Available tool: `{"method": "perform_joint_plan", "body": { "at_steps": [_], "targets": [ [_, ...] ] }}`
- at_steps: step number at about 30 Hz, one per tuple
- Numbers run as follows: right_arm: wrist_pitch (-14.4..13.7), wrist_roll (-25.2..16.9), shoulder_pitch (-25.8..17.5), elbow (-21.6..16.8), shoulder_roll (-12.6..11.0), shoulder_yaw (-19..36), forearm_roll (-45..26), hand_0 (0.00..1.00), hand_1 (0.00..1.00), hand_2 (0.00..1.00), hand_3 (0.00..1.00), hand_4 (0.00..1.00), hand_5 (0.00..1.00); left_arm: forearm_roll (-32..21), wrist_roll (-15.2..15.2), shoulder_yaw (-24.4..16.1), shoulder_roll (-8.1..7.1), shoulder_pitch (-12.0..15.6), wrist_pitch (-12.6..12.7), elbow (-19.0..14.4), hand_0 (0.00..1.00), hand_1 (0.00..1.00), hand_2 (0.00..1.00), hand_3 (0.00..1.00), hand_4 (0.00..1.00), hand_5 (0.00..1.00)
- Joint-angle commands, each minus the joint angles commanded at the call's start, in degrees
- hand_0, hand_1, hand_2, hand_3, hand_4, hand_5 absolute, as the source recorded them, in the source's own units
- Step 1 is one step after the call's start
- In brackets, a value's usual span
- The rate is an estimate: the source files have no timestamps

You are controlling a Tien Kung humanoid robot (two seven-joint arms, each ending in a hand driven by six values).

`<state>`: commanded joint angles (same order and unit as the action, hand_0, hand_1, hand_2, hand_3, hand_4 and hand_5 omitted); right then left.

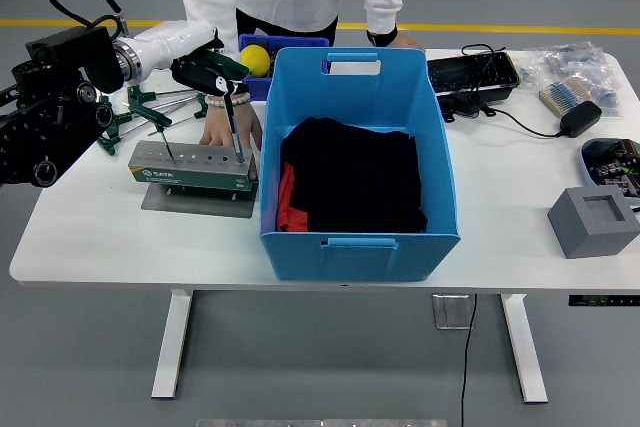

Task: Lift tool from toolbox,place it in box,lift tool from toolbox,place it in box

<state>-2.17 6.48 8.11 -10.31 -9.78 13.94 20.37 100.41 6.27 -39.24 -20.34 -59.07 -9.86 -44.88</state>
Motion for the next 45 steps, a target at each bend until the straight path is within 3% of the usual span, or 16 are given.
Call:
{"method": "perform_joint_plan", "body": {
  "at_steps": [22, 36, 45],
  "targets": [
    [-0.01, 0.23, -0.15, 0.0, 0.01, 2.28, 1.72, 0.749, 0.745, 0.797, 0.628, 0.892, 0.72, -1.62, -2.24, -1.12, -4.04, -3.36, -2.96, -6.91, 0.11, 0.002, 0.024, 0.071, 0.778, 0.554],
    [0.25, 1.02, -0.52, 0.0, 0.12, 5.86, 5.2, 0.749, 0.745, 0.797, 0.629, 0.89, 0.72, -0.7, -3.08, -0.03, -6.69, -5.74, -2.09, -8.04, 0.103, 0.002, 0.018, 0.067, 0.747, 0.54],
    [0.23, 0.86, -0.51, 0.0, -0.03, 5.69, 4.9, 0.748, 0.744, 0.797, 0.628, 0.889, 0.719, -0.22, -3.11, -2.72, -7.88, -7.05, -2.36, -11.03, 0.099, 0.002, 0.014, 0.065, 0.743, 0.553]
  ]
}}
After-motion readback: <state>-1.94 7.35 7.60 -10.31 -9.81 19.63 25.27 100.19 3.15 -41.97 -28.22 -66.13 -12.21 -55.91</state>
